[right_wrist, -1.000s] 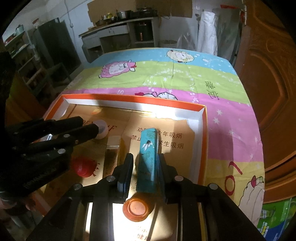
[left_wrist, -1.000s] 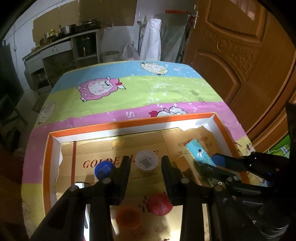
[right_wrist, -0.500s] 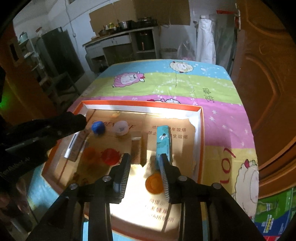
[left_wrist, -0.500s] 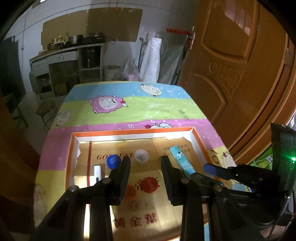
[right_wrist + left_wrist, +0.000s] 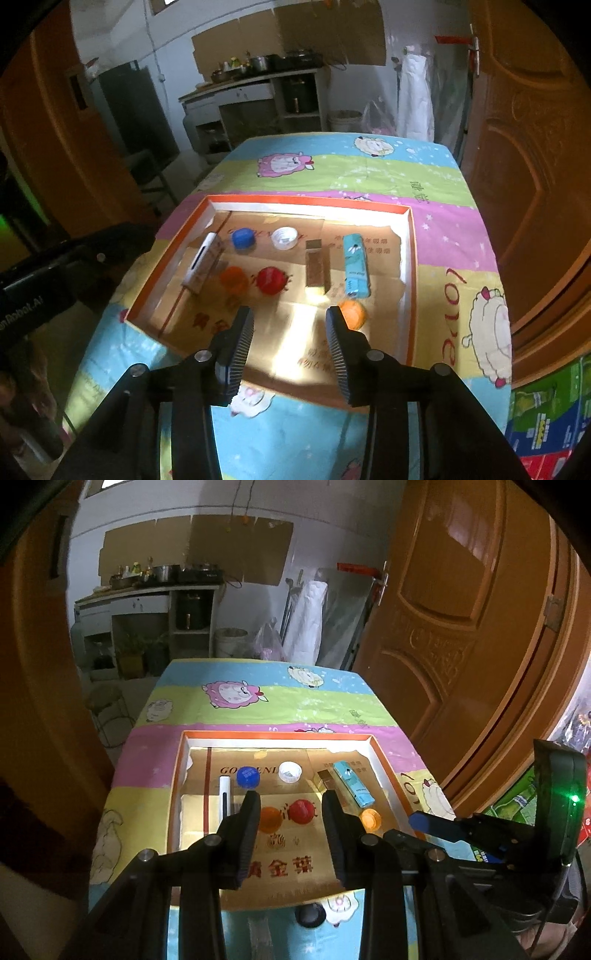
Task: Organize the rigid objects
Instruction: 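Withdraw both tools from the tray back over the glass vial and black cap, then grasp the GLOSS glass vial with the left tool while the right tool grasps the black cap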
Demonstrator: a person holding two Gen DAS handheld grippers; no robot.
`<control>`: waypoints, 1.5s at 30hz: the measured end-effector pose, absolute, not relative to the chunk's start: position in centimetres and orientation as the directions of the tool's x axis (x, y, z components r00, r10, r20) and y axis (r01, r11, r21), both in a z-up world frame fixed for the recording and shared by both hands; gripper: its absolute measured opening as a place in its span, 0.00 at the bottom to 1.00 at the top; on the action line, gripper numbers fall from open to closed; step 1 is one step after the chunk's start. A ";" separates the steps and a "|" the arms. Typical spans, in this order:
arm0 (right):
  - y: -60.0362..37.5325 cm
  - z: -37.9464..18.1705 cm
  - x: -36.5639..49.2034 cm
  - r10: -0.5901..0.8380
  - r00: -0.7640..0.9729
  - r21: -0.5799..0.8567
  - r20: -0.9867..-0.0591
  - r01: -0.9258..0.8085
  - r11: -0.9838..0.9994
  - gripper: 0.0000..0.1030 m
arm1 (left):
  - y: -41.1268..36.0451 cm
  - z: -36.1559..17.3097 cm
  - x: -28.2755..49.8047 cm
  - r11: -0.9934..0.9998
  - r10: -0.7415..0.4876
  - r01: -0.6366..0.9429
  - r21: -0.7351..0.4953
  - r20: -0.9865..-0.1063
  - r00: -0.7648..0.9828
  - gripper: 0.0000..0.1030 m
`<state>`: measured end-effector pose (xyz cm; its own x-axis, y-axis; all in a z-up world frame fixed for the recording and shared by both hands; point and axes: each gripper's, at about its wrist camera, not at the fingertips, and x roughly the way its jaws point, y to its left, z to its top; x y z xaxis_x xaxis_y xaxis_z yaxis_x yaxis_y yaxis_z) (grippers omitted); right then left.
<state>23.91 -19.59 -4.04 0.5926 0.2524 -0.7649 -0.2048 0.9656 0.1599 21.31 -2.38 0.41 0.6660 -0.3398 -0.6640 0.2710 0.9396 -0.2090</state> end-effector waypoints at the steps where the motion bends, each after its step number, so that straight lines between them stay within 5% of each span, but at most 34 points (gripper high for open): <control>1: -19.4 -3.9 23.5 0.254 0.594 0.159 -0.764 -0.208 0.965 0.41 | -2.2 0.5 20.7 0.940 -0.339 0.273 -0.206 -0.658 0.672 0.33; 38: -14.8 -10.8 18.1 0.315 0.512 0.206 -0.799 -0.259 0.944 0.41 | -1.6 -12.4 13.8 0.955 -0.247 0.281 -0.092 -0.769 0.589 0.33; 41: -14.0 -11.0 18.5 0.324 0.507 0.208 -0.799 -0.273 0.939 0.41 | -0.4 -12.4 14.0 0.950 -0.291 0.267 -0.160 -0.758 0.584 0.21; 45: -12.8 -11.4 19.1 0.313 0.504 0.186 -0.805 -0.287 0.940 0.41 | 0.1 -12.4 13.9 0.950 -0.300 0.254 -0.181 -0.754 0.584 0.20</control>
